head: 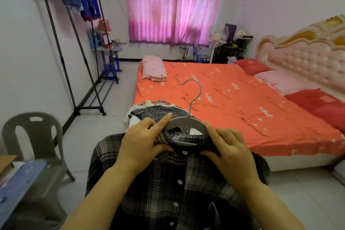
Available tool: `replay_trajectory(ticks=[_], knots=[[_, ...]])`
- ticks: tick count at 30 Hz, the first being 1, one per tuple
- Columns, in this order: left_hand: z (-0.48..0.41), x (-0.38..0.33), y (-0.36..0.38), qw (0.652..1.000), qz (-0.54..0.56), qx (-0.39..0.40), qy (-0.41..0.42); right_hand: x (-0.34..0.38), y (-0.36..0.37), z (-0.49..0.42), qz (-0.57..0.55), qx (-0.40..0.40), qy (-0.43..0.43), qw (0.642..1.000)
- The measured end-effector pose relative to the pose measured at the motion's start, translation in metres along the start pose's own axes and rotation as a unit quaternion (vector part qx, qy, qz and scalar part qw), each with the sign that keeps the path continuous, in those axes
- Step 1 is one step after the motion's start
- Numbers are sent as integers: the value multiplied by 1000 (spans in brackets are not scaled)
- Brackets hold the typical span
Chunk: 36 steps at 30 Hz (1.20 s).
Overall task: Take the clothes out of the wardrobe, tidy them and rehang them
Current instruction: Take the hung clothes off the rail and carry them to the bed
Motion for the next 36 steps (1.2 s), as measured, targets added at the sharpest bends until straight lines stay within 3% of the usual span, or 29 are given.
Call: replay_trajectory(ticks=[20, 36], knots=[[-250, 220, 248, 998, 20, 20, -55, -184, 326, -164, -9, 61, 35, 998], [-364, 371, 447, 967, -95, 109, -210, -323, 613, -228, -175, 207, 55, 961]])
Point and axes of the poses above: each hand's wrist, its own z-axis away from the middle knuckle, its own y-axis out of the palm, x = y × z, the point moved 1 cm from there along -z, towards the middle knuckle, and after that the axes turned 12 degrees about -x, right-handed, at the moved point
